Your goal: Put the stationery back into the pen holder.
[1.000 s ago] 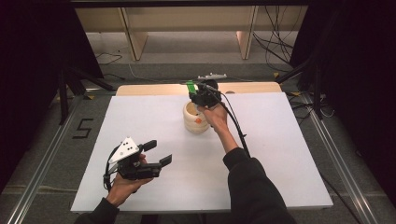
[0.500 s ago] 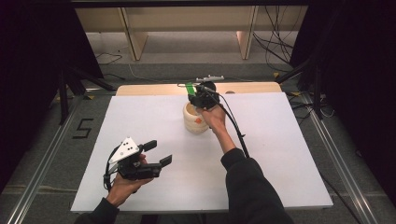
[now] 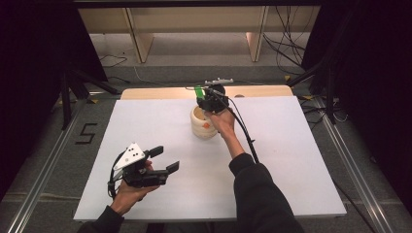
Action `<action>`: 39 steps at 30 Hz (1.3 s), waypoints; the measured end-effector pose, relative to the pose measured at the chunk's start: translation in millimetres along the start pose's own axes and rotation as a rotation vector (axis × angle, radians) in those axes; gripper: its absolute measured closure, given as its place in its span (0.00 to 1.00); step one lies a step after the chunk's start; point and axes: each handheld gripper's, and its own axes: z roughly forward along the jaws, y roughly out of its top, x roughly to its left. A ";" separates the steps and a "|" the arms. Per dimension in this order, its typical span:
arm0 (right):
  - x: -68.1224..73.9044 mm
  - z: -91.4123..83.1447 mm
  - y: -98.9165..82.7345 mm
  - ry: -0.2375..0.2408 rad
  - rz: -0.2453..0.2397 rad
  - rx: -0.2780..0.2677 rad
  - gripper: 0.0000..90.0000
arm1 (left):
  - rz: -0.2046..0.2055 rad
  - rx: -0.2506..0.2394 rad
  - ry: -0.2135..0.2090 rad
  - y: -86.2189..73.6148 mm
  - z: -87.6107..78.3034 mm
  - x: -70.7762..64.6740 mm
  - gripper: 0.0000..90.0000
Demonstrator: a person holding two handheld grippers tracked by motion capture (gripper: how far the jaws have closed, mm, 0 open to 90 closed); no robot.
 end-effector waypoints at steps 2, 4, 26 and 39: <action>0.4 1.0 -0.8 -0.002 -0.004 0.004 0.74 | -0.001 0.000 0.001 0.0 -0.2 0.1 0.20; 0.8 2.1 -1.5 -0.005 -0.012 0.007 0.74 | -0.001 0.001 0.000 0.0 -0.2 0.1 0.20; -6.2 -13.1 5.6 0.041 0.025 0.006 0.45 | 0.000 0.007 -0.002 -0.6 1.2 -0.6 0.20; -8.1 -57.1 16.0 0.111 0.001 -0.030 0.38 | -0.004 0.008 0.003 -1.1 1.9 -0.2 0.20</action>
